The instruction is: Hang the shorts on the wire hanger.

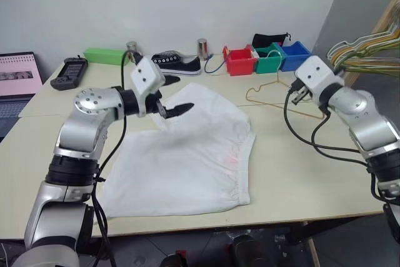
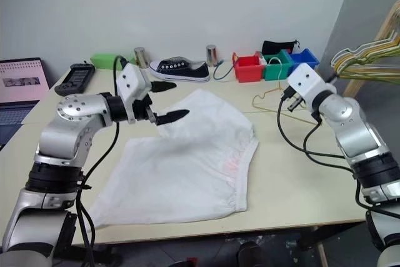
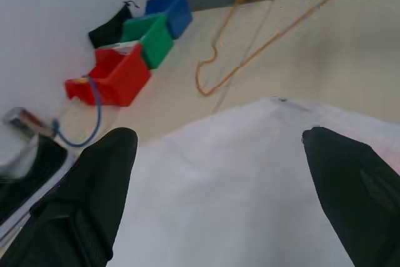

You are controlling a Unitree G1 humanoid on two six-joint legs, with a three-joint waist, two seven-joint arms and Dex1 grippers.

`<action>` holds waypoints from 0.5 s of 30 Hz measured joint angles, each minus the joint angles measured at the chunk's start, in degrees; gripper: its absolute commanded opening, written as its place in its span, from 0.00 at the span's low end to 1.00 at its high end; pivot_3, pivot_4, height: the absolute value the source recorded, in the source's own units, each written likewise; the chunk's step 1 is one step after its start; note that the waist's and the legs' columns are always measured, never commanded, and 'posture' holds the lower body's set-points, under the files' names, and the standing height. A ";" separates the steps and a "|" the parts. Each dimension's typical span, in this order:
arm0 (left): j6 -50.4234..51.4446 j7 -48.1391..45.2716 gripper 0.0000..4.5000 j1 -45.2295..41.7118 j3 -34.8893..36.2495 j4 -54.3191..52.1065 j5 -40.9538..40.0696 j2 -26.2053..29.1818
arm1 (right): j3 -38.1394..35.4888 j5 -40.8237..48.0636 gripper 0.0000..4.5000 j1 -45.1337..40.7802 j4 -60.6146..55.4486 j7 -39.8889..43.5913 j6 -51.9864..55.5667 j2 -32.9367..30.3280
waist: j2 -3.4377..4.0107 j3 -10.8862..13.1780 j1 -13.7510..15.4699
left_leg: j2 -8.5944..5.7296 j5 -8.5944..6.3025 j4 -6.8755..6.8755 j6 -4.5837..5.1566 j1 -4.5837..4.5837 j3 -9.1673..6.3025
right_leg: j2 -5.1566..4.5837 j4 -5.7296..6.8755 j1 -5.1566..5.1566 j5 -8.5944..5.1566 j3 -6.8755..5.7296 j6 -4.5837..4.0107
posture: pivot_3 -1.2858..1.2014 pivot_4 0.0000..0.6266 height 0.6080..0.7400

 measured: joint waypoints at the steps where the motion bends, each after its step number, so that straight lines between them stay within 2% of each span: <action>1: -0.33 0.01 1.00 -0.32 0.01 0.43 0.12 0.01 | 0.03 -1.09 0.00 -0.47 0.77 0.00 -1.68 0.00 | 0.00 0.00 -0.02 | 0.00 0.00 0.01 0.00 0.00 -0.01 | 0.00 0.01 0.01 0.00 -0.01 0.01 | 0.42 0.01 1.00; 4: -1.66 0.23 1.00 -1.31 0.07 2.62 0.83 0.03 | -0.07 -7.31 0.00 -3.06 6.09 -0.58 -11.27 0.71 | -0.01 -0.01 -0.16 | -0.02 0.01 0.07 -0.02 0.03 -0.09 | -0.02 0.09 0.08 0.05 -0.03 0.04 | 0.42 0.01 1.00; 7: -1.89 0.39 1.00 -1.31 0.07 3.32 1.00 0.03 | -0.98 -8.78 0.00 -3.36 8.80 -0.27 -12.99 2.46 | -0.01 -0.01 -0.44 | -0.03 0.02 0.09 -0.03 0.05 -0.12 | -0.02 0.15 0.10 0.07 -0.04 0.03 | 0.42 0.01 1.00; 10: -2.07 0.59 1.00 -1.31 0.07 3.30 0.99 0.01 | -2.75 -7.96 0.00 -2.61 10.28 2.43 -9.54 4.31 | -0.02 -0.01 -0.66 | -0.06 0.02 0.17 -0.02 0.05 -0.17 | -0.05 0.32 0.11 0.07 -0.05 0.02 | 0.42 0.02 1.00; 15: -1.60 0.63 1.00 -0.78 0.29 2.29 0.88 0.32 | -5.43 -2.12 0.00 7.64 6.23 14.60 4.59 3.97 | -0.11 -0.07 -0.38 | -0.21 0.01 0.75 -0.01 0.06 -0.38 | -0.10 0.90 0.21 0.03 -0.13 0.01 | 0.42 0.03 1.00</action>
